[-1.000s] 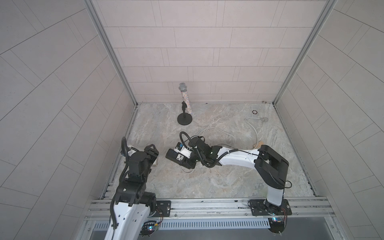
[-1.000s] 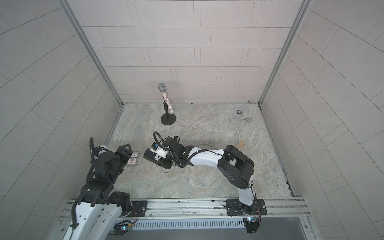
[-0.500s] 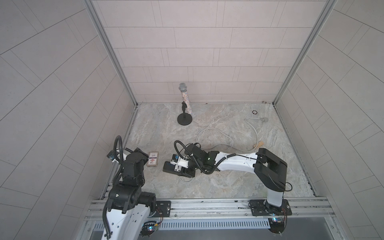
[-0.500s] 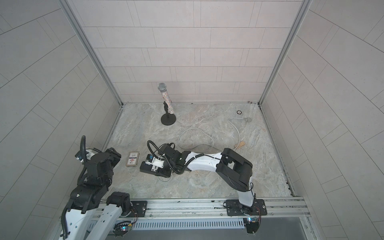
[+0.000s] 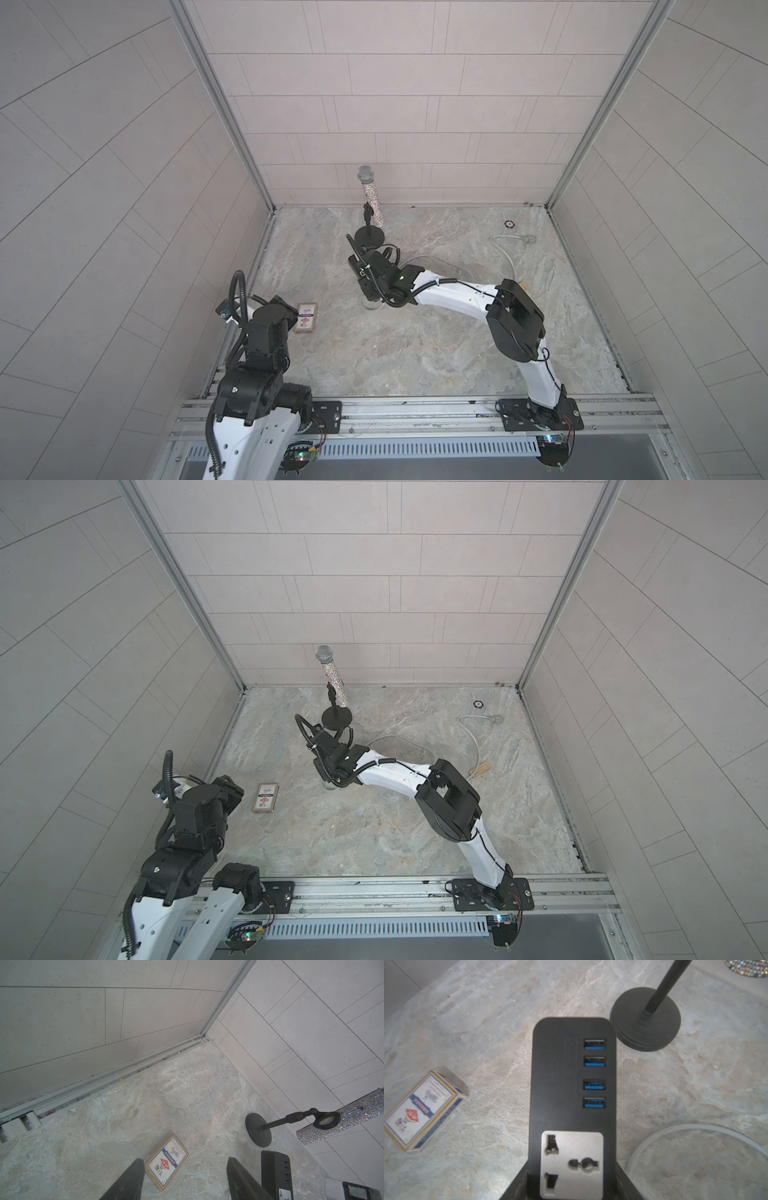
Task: Unwrap the cord wrapped around the power strip
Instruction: Adjust the power strip, then adjust the power cord at the center of the board.
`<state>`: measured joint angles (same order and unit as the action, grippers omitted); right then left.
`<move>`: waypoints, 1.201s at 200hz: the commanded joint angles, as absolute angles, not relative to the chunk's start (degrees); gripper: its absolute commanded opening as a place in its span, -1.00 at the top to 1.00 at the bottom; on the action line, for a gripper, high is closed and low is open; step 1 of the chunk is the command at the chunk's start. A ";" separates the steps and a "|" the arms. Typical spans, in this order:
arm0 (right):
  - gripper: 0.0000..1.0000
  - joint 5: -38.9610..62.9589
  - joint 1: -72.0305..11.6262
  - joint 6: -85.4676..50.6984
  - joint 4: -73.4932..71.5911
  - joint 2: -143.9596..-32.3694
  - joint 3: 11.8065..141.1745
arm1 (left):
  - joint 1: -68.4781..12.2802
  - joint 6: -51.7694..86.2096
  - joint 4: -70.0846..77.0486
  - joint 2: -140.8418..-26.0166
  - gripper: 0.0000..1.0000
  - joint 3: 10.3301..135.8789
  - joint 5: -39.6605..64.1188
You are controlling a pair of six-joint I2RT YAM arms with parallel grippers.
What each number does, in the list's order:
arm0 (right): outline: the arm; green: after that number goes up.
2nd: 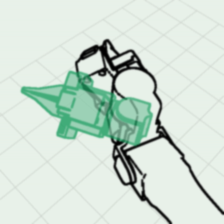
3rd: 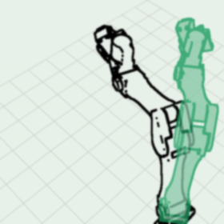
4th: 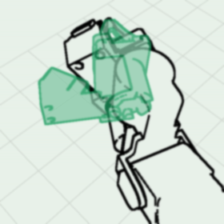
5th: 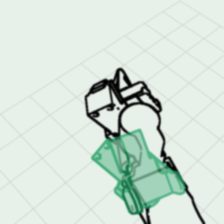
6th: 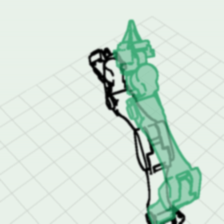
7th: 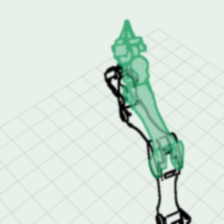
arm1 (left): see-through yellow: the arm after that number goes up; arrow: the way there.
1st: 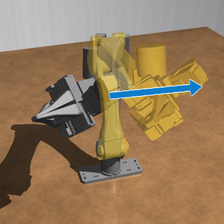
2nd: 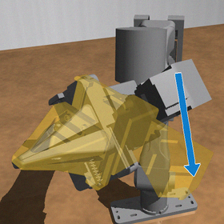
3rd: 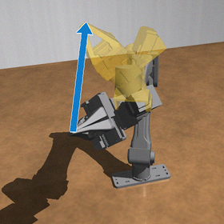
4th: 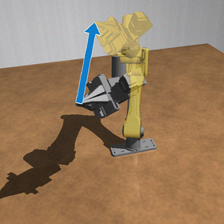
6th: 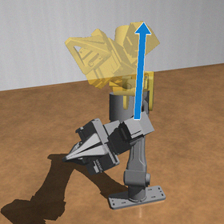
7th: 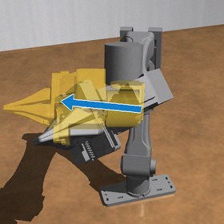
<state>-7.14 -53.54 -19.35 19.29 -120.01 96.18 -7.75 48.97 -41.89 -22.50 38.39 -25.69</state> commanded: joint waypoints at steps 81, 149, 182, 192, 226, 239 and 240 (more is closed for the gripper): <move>0.79 -9.09 -51.97 -24.85 14.73 -105.43 82.80 | -7.65 57.74 -22.02 -40.52 -0.18 27.84 11.53; 0.82 -6.29 -52.07 -33.44 9.83 -101.16 81.91 | -11.03 72.58 7.07 -59.36 -0.43 22.00 27.25; 0.82 -4.95 -52.21 -34.48 7.34 -99.62 80.54 | -11.77 75.21 13.83 -63.94 -0.49 21.42 26.78; 0.82 -4.85 -52.31 -34.54 6.37 -99.17 80.17 | -12.23 75.14 14.22 -65.07 -0.49 21.60 26.92; 0.83 -3.96 -52.43 -33.83 2.91 -98.35 79.80 | -14.02 74.80 16.57 -67.77 -0.43 21.23 27.19; 0.83 -3.68 -52.38 -33.28 1.73 -98.35 79.80 | -15.20 74.12 16.96 -68.23 -0.36 21.18 27.42; 0.83 -3.69 -52.38 -33.21 1.61 -98.35 79.80 | -15.29 74.06 16.96 -68.22 -0.36 21.18 27.42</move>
<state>-4.08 -52.10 -33.01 7.01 -101.08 79.46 -13.61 73.73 12.88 -67.46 21.82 26.57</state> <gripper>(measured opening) 0.511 0.708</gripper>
